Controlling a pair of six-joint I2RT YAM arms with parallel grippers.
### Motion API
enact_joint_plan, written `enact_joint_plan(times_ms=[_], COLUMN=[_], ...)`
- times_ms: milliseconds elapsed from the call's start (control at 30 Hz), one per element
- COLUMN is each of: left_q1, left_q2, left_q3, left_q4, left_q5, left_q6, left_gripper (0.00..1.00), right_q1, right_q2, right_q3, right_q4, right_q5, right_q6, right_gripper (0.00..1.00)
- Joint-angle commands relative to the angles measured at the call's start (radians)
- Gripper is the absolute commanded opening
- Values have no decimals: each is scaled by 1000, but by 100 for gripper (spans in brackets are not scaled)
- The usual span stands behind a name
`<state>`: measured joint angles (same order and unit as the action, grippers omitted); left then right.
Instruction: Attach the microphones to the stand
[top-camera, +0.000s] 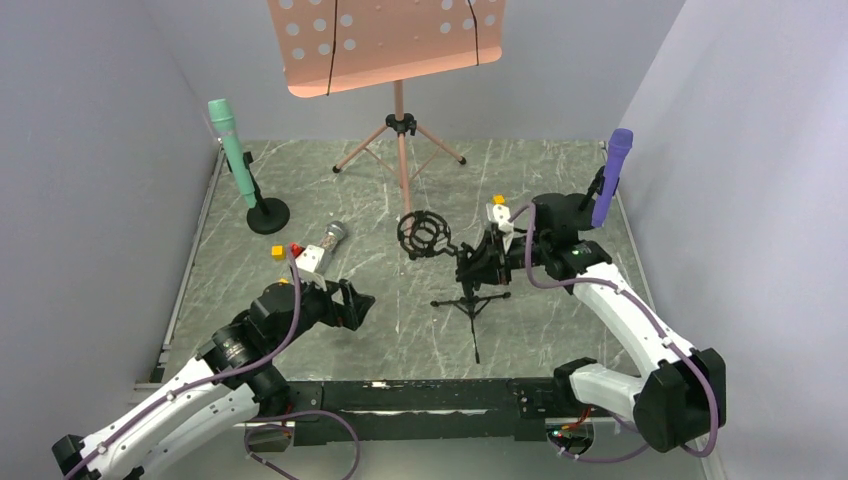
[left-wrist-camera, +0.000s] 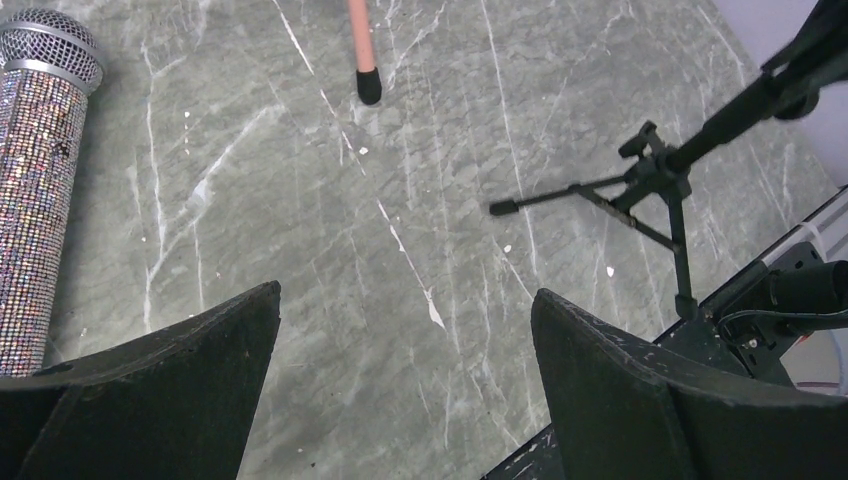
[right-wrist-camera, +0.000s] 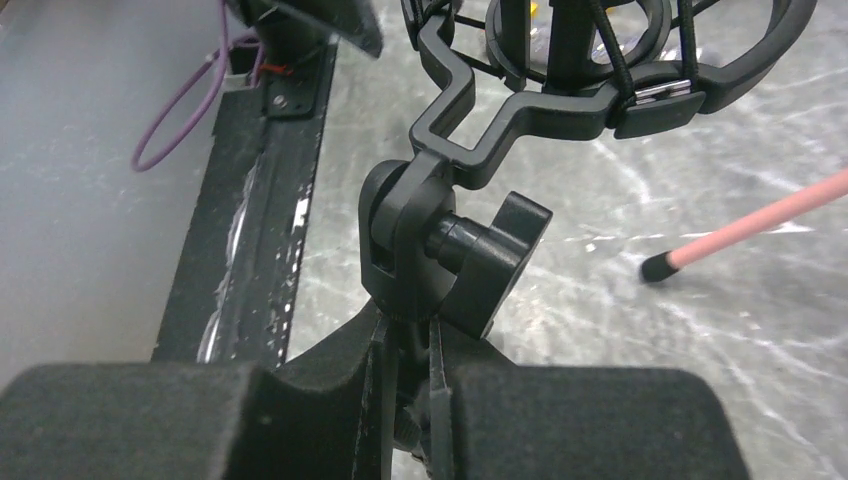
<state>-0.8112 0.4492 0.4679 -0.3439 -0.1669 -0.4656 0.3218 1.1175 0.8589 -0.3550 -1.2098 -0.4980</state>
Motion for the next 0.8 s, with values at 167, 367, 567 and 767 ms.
enact_joint_plan(times_ms=[167,367,567,767], left_q1=[0,1,3,17], left_q2=[15,41,107,144], left_q3=[2,14,42,52], left_q4=[48,42,62,67], left_q5=[-26,-47,-42,-50], left_q6=[-30,-6,10,15], left_gripper=[99,99,99,99], right_q1=[54,28,-92,-165], right_q2=[-23,-53,-46,-26], right_q3=[-76,-99,-75,-49], right_q4=[-34,-196,-295,-439], right_q5=[-51,29,-14,-38], right_q6=[-210,-360,-405,-532], right_gripper=[1,15,25,39])
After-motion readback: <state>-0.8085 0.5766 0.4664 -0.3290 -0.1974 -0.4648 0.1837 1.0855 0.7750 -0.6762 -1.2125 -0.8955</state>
